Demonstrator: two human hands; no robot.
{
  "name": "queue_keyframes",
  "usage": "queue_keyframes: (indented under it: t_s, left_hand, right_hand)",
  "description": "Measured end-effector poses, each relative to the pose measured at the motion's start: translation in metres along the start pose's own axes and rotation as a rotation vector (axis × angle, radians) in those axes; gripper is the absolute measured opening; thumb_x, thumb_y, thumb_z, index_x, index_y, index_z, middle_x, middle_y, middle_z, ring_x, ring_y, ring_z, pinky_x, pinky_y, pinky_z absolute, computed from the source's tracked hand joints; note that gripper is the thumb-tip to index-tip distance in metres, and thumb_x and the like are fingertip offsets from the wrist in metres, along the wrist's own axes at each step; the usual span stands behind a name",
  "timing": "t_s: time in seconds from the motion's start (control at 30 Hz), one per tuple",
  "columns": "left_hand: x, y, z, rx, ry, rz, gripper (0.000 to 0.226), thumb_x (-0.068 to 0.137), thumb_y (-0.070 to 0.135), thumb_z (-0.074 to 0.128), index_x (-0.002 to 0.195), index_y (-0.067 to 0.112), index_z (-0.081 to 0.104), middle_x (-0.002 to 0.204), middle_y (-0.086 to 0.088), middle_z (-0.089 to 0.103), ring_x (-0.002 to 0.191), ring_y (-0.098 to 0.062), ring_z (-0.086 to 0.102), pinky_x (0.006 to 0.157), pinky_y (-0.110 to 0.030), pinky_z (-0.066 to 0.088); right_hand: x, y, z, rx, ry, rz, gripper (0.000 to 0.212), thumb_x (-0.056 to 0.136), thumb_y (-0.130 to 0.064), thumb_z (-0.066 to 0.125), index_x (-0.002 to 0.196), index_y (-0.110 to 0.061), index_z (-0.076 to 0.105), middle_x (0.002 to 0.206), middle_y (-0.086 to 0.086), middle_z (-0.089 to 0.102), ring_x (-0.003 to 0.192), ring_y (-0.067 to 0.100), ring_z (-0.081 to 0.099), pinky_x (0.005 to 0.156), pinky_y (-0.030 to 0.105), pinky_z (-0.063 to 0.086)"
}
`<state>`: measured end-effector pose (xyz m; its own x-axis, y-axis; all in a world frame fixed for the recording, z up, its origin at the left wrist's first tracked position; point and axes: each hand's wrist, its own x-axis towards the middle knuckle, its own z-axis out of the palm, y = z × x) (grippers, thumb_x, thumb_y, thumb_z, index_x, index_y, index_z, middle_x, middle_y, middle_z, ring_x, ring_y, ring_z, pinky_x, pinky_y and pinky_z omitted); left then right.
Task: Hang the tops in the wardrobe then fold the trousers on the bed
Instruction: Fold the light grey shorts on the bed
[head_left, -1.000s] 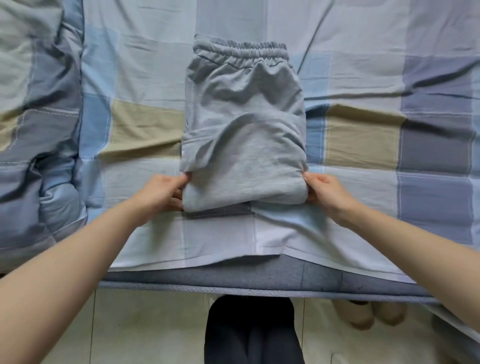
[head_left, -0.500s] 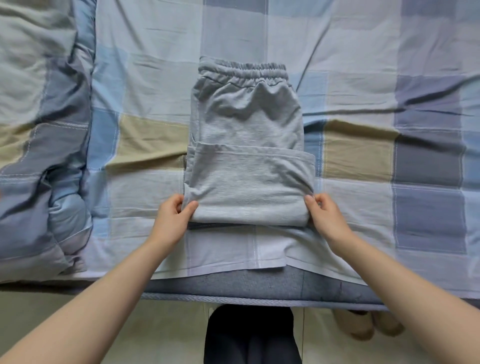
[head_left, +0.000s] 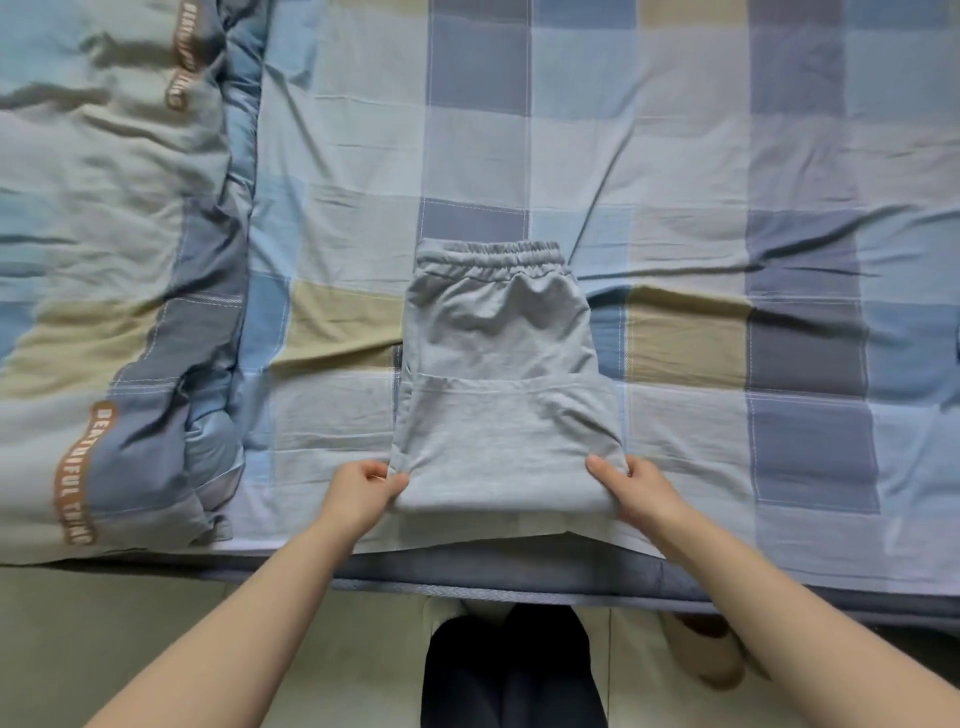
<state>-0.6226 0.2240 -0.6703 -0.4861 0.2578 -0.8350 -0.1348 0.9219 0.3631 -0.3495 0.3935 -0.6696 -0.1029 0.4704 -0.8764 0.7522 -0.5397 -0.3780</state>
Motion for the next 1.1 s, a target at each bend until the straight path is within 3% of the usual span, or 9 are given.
queue_keyframes:
  t_s: [0.1,0.23,0.33,0.43,0.57,0.73,0.8,0.93,1.1]
  left_hand:
    - [-0.039,-0.006,-0.008,0.000,0.078,-0.051,0.031,0.083,0.019,0.074,0.103,0.012,0.051,0.081,-0.009,0.060,0.076,-0.027,0.058,0.067,-0.032,0.042]
    - [-0.088,-0.012,-0.020,-0.017,0.129,-0.090,0.041,0.084,0.018,0.071,0.115,0.013,0.046,0.079,-0.006,0.059,0.076,-0.024,0.057,0.074,-0.034,0.044]
    - [-0.090,0.017,-0.046,0.032,0.148,-0.060,0.036,0.080,0.015,0.072,0.109,0.017,0.053,0.079,-0.009,0.063,0.067,-0.023,0.057,0.065,-0.031,0.045]
    - [-0.059,0.066,-0.070,-0.036,0.043,0.004,0.017,0.079,0.013,0.075,0.093,0.016,0.065,0.072,-0.006,0.062,0.052,-0.016,0.050,0.054,-0.024,0.046]
    - [0.005,0.143,-0.081,-0.308,0.063,0.169,0.006,0.090,0.011,0.065,0.089,0.016,0.068,0.071,0.003,0.062,0.053,-0.002,0.049,0.045,-0.014,0.045]
    - [0.081,0.178,-0.057,-0.238,0.029,0.257,0.068,0.092,0.035,0.064,0.149,0.020,0.030,0.127,0.002,0.053,0.111,-0.013,0.054,0.094,-0.032,0.043]
    - [0.087,0.156,-0.036,-0.211,-0.016,0.234,0.082,0.086,0.032,0.072,0.150,0.013,0.024,0.134,0.002,0.048,0.118,-0.013,0.052,0.100,-0.031,0.042]
    - [0.079,0.117,-0.010,-0.203,0.055,0.177,0.054,0.077,0.030,0.081,0.119,0.013,0.051,0.118,-0.003,0.063,0.096,-0.013,0.062,0.087,-0.030,0.049]
    - [0.066,0.105,-0.004,-0.225,0.086,0.228,0.021,0.088,0.030,0.070,0.103,0.018,0.064,0.102,0.003,0.070,0.099,-0.018,0.066,0.092,-0.038,0.052]
  right_hand:
    - [-0.032,0.001,-0.002,-0.080,0.040,0.014,0.057,0.082,-0.042,0.070,0.117,-0.011,0.038,0.113,0.015,0.057,0.094,0.027,0.059,0.071,0.034,0.047]
    - [-0.070,-0.016,-0.010,0.020,-0.067,0.061,0.066,0.082,-0.030,0.073,0.130,-0.019,0.030,0.105,0.006,0.049,0.072,0.015,0.058,0.048,0.027,0.052]
    - [-0.072,-0.048,-0.026,0.309,-0.244,0.360,0.045,0.083,-0.015,0.073,0.116,0.003,0.047,0.083,0.013,0.049,0.051,0.025,0.063,0.047,0.032,0.056]
    - [-0.047,-0.099,-0.045,0.302,-0.258,0.382,0.010,0.092,-0.005,0.058,0.097,0.003,0.056,0.065,0.014,0.062,0.045,0.021,0.066,0.039,0.025,0.053]
    - [0.003,-0.170,-0.066,0.415,-0.229,0.366,0.023,0.100,-0.004,0.037,0.085,0.005,0.052,0.054,0.014,0.066,0.042,0.015,0.065,0.035,0.021,0.050]
    - [0.064,-0.195,-0.066,0.198,0.162,0.048,0.016,0.095,-0.021,0.044,0.099,-0.009,0.054,0.079,0.007,0.061,0.060,0.016,0.055,0.051,0.025,0.047]
    - [0.074,-0.181,-0.047,0.113,0.098,-0.008,0.026,0.093,-0.037,0.049,0.102,-0.013,0.054,0.087,0.003,0.056,0.067,0.016,0.051,0.063,0.027,0.045]
    - [0.077,-0.149,-0.006,0.052,0.047,-0.045,0.073,0.084,-0.056,0.060,0.134,-0.007,0.040,0.130,0.002,0.053,0.118,0.022,0.053,0.095,0.032,0.041]
    - [0.071,-0.127,0.018,0.023,0.271,-0.068,0.056,0.090,-0.049,0.057,0.120,-0.002,0.055,0.122,0.015,0.061,0.114,0.033,0.056,0.095,0.038,0.044]
